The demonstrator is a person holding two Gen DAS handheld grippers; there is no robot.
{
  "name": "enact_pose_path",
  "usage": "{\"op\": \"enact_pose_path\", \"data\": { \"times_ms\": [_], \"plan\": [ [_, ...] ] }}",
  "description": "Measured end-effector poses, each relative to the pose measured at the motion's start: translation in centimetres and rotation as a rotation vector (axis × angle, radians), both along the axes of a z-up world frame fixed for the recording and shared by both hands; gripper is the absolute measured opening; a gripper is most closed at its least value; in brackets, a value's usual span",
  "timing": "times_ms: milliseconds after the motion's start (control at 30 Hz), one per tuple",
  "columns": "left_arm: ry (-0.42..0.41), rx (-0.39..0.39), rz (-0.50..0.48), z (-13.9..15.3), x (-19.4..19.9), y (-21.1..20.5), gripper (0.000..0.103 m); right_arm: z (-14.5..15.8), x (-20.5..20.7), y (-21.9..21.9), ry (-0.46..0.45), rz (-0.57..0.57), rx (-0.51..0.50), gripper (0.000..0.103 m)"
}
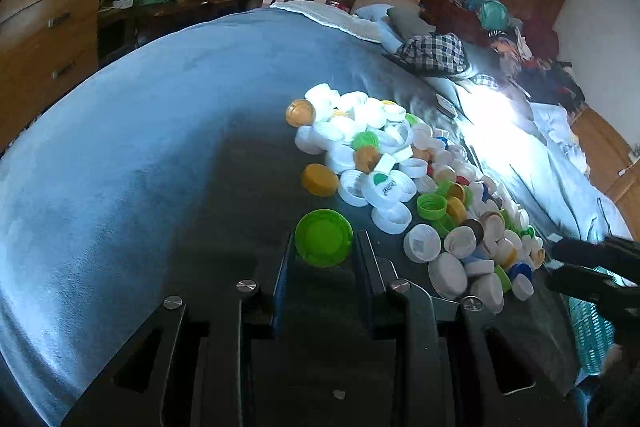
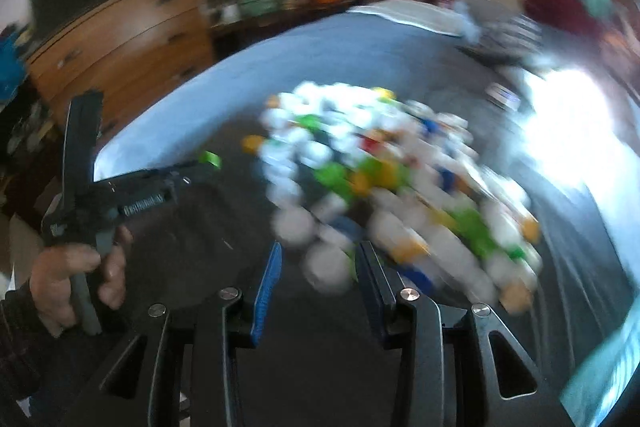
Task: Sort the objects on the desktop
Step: 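Grasp a green cap with the left tool while the right tool grasps a white cap, then carry both held caps over the blue colander basket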
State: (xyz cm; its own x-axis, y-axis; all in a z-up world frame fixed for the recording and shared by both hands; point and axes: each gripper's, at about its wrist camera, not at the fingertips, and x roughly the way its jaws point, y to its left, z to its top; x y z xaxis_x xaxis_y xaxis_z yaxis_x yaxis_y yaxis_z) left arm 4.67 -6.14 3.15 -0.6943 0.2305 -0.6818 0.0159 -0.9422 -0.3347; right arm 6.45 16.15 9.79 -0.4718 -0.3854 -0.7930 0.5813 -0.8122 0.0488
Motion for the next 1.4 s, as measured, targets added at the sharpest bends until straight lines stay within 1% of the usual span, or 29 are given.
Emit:
{"op": "enact_pose_path", "data": {
  "times_ms": [100, 200, 367, 500, 567, 600, 633, 700, 800, 900, 933, 1067, 1167, 1233, 1333, 1400],
  "plan": [
    [0.002, -0.011, 0.002, -0.1, 0.0, -0.1, 0.025, -1.2, -2.0, -3.1, -0.015, 0.049, 0.016, 0.042],
    [-0.006, -0.013, -0.001, -0.3, -0.1, -0.1, 0.025, -2.7, -3.4, -5.3, -0.043, 0.08, 0.046, 0.042],
    [-0.021, -0.007, -0.002, -0.7, -0.4, -0.2, 0.025, -5.0, -4.9, -6.5, -0.079, 0.082, 0.094, 0.042],
    [-0.024, -0.012, -0.003, -0.7, -0.4, -0.1, 0.025, -6.5, -5.7, -6.7, -0.081, 0.061, 0.137, 0.041],
    [-0.028, -0.019, 0.001, -0.7, -0.4, -0.1, 0.025, -7.2, -6.0, -6.5, -0.094, 0.049, 0.152, 0.016],
    [-0.031, -0.022, 0.004, -0.7, -0.4, -0.1, 0.025, -7.2, -5.9, -6.2, -0.083, 0.035, 0.151, 0.013],
    [-0.032, -0.024, 0.006, -0.7, -0.5, -0.2, 0.025, -6.8, -5.8, -5.8, -0.078, 0.021, 0.137, 0.01],
    [-0.031, -0.029, 0.014, -0.6, -0.4, -0.2, 0.025, -5.5, -5.2, -4.9, -0.057, -0.012, 0.088, 0.011],
    [-0.038, -0.016, 0.026, -0.3, -0.3, -0.1, 0.025, -2.7, -3.7, -3.1, -0.023, -0.051, -0.01, 0.01],
    [-0.018, -0.045, 0.001, 0.8, 0.0, 1.3, 0.025, 0.4, -1.8, -1.0, 0.023, -0.087, -0.09, 0.01],
    [-0.014, -0.049, -0.011, 1.2, 0.2, 1.9, 0.025, 1.4, -1.1, -0.3, 0.044, -0.1, -0.102, 0.01],
    [-0.021, -0.074, -0.049, 3.2, 0.6, 4.8, 0.025, 4.7, 1.4, 2.4, 0.127, -0.158, -0.103, 0.01],
    [-0.028, -0.113, -0.092, 4.9, 0.7, 7.6, 0.025, 6.3, 3.0, 4.7, 0.169, -0.218, -0.079, 0.01],
    [-0.019, -0.166, -0.123, 6.5, 0.9, 9.7, 0.025, 7.0, 3.8, 6.6, 0.179, -0.266, -0.072, 0.01],
    [0.018, -0.226, -0.167, 8.7, 1.0, 12.8, 0.025, 7.4, 4.8, 9.2, 0.185, -0.343, -0.064, 0.01],
    [0.033, -0.247, -0.195, 9.7, 0.9, 14.5, 0.025, 7.6, 5.2, 10.8, 0.178, -0.388, -0.06, 0.01]
  ]
}}
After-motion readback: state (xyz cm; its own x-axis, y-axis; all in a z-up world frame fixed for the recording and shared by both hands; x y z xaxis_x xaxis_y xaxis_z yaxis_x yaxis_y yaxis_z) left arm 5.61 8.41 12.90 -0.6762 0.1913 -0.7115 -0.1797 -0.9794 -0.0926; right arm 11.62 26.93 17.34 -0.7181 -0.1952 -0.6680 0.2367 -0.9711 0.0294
